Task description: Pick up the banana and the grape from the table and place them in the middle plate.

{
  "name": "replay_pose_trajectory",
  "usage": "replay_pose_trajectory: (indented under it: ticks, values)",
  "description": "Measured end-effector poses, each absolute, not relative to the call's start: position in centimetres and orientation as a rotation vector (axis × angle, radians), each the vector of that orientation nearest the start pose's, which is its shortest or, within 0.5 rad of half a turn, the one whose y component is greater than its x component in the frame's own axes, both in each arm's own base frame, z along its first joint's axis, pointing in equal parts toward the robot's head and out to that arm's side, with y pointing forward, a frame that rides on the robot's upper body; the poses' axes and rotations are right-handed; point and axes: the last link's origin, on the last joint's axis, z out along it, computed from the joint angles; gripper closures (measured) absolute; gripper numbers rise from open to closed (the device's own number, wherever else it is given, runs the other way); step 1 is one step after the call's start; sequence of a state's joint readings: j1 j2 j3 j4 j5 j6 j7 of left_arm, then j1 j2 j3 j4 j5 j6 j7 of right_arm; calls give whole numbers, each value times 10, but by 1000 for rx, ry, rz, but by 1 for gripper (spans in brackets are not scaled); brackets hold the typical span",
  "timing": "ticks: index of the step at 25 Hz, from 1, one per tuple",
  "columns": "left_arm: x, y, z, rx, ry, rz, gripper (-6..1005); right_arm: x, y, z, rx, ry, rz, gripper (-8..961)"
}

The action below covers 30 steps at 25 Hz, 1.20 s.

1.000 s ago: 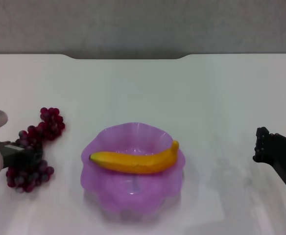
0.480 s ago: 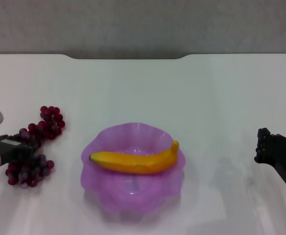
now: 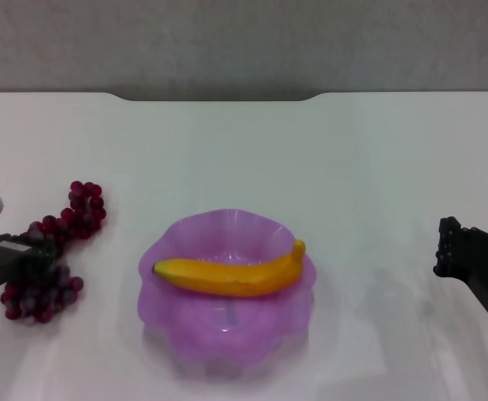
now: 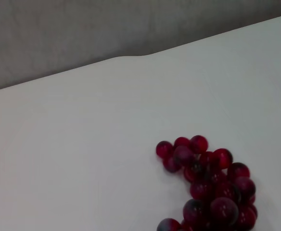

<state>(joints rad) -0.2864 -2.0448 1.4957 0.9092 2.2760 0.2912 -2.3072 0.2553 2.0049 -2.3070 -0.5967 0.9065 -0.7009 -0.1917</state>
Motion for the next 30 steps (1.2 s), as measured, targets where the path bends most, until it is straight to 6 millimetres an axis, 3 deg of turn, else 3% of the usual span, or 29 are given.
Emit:
replay_pose_trajectory:
  ticks: [30]
  values:
    - [-340,373,9,-1820,-861,-48,821,334,313,-55,-1760,690,402,926]
